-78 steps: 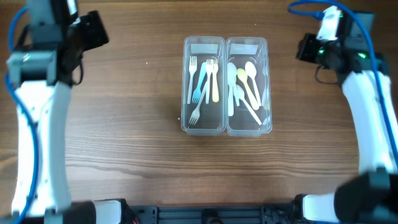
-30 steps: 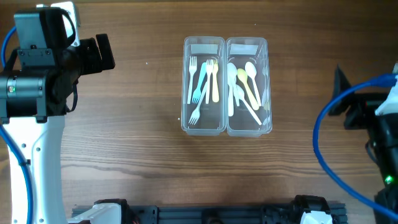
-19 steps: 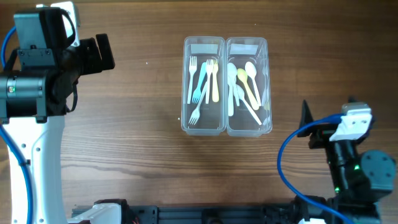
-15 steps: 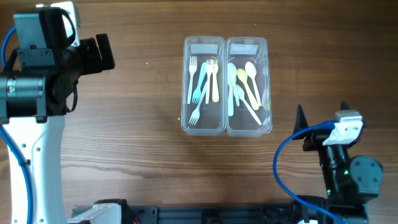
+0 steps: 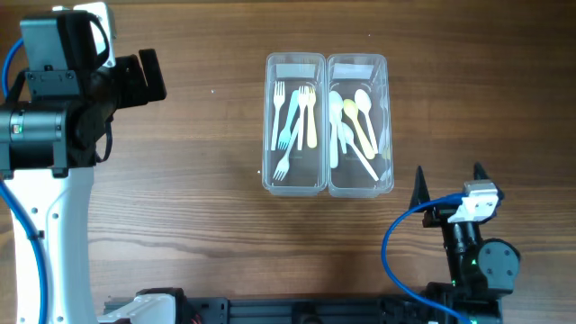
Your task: Pack container
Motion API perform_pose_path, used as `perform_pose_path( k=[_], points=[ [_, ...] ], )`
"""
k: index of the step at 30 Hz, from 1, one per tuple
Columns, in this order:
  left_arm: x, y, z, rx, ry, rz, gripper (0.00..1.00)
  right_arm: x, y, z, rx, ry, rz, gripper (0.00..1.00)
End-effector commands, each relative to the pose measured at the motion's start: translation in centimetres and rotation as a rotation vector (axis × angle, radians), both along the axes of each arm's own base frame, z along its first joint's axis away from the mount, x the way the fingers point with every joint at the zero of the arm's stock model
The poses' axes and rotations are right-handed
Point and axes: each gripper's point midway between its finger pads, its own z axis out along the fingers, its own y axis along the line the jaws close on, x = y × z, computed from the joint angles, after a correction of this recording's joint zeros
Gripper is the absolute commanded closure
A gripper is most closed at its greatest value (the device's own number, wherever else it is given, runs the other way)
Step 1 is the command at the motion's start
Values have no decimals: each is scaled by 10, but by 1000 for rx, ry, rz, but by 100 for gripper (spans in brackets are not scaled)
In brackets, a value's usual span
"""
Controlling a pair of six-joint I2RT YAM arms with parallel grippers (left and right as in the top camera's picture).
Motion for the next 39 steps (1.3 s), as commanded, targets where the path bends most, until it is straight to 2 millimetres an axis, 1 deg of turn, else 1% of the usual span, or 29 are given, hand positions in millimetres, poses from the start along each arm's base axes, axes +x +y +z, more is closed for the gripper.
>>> perform_pose_path(
  k=[1, 2, 4, 27, 28, 29, 31, 32, 33, 35, 37, 38, 39],
  points=[
    [-3, -2, 8, 5, -22, -15, 0, 2, 2, -7, 17, -21, 13, 0],
    [-3, -2, 8, 5, -22, -15, 0, 3, 2, -9, 18, -17, 13, 0],
    [-3, -2, 8, 5, -22, -15, 0, 4, 2, -21, 20, 8, 12, 0],
    [-3, -2, 8, 5, -22, -15, 0, 5, 2, -21, 19, 3, 12, 0],
    [-5, -2, 10, 5, -24, -15, 0, 5, 2, -21, 19, 3, 12, 0],
    [-12, -3, 12, 4, -24, -17, 0, 5, 2, -21, 19, 3, 12, 0],
    [-31, -8, 25, -19, -62, -42, 0, 5, 2, -21, 19, 3, 12, 0],
    [-45, -13, 34, -39, -105, -65, 0, 5, 2, -21, 19, 3, 12, 0],
    [-55, -17, 41, -52, -150, -83, 0, 5, 2, -21, 19, 3, 12, 0],
    [-65, -18, 50, -51, -264, -91, 0, 5, 2, -21, 19, 3, 12, 0],
    [-76, -18, 44, -47, -356, -93, 0, 5, 2, -21, 19, 3, 12, 0],
    [-81, -18, 35, -45, -410, -95, 0, 5, 2, -21, 19, 3, 12, 0],
    [-85, -18, 22, -44, -464, -96, 0, 5, 2, -21, 19, 3, 12, 0]
  ],
)
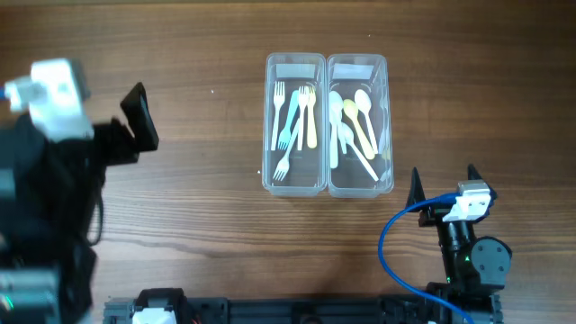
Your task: Pack container
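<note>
Two clear plastic containers stand side by side at the table's middle. The left container [295, 175] holds several forks [288, 121] in white, blue and yellow. The right container [360, 180] holds several spoons [353, 121] in white and yellow. My left gripper [139, 117] hangs far left of the containers, dark and partly blurred, so the gap between its fingers does not show. My right gripper [444, 180] stands open near the front edge, just right of and below the spoon container, with nothing between its fingers.
The left arm's bulky body [49, 180] fills the left side of the view. A blue cable [389, 247] loops beside the right arm's base. A black rail [288, 310] runs along the front edge. No loose cutlery shows on the wooden table [198, 207].
The left arm has shifted toward the front edge, its gripper now lower in the view and blurred. The right gripper has shifted slightly left. Containers and cutlery lie as before.
</note>
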Motion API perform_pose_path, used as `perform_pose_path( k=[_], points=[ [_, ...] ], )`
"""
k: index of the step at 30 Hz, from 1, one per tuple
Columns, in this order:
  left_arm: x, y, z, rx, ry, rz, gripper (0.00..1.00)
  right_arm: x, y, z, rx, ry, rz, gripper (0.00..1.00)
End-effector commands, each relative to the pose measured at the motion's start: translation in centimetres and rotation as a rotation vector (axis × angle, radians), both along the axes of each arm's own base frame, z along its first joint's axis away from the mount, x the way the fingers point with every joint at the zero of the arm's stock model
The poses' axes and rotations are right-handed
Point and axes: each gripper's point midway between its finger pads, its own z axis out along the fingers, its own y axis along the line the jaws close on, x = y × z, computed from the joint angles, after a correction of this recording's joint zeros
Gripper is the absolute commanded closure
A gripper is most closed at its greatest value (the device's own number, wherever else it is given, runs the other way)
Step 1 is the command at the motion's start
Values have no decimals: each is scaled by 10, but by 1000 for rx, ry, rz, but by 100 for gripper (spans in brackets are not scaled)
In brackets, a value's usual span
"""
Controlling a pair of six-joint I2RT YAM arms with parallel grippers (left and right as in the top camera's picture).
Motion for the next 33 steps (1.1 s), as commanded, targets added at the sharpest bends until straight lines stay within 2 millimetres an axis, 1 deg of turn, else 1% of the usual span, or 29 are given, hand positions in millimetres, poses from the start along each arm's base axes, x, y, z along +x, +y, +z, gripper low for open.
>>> perform_pose_path(
  k=[1, 2, 6, 8, 9, 14, 21, 25, 27, 29, 33],
  points=[
    [-9, -7, -55, 0, -41, -41, 0, 0, 3, 2, 14, -11, 12, 0],
    [-16, -10, -80, -5, -72, -59, 0, 0, 3, 2, 14, -11, 12, 0],
    [-30, -24, -150, -27, -65, -134, 0, 0, 3, 2, 15, -11, 12, 0],
    [-35, -25, -177, -28, -73, -141, 0, 0, 3, 2, 14, -11, 12, 0],
    [-37, -25, -189, -26, -104, -142, 0, 0, 3, 2, 14, -11, 12, 0],
    [-40, -25, -211, -21, -184, -143, 0, 0, 3, 2, 15, -11, 12, 0],
    [-44, -25, -227, -19, -215, -143, 0, 0, 3, 2, 14, -11, 12, 0],
    [-43, -25, -236, -20, -196, -145, 0, 0, 3, 2, 14, -11, 12, 0],
    [-42, -28, -246, -22, -175, -156, 0, 0, 3, 2, 14, -11, 12, 0],
    [-41, -31, -261, -26, -144, -170, 0, 0, 2, 2, 14, -11, 12, 0],
    [-41, -32, -261, -25, -144, -171, 0, 0, 3, 2, 14, -11, 12, 0]
  ],
)
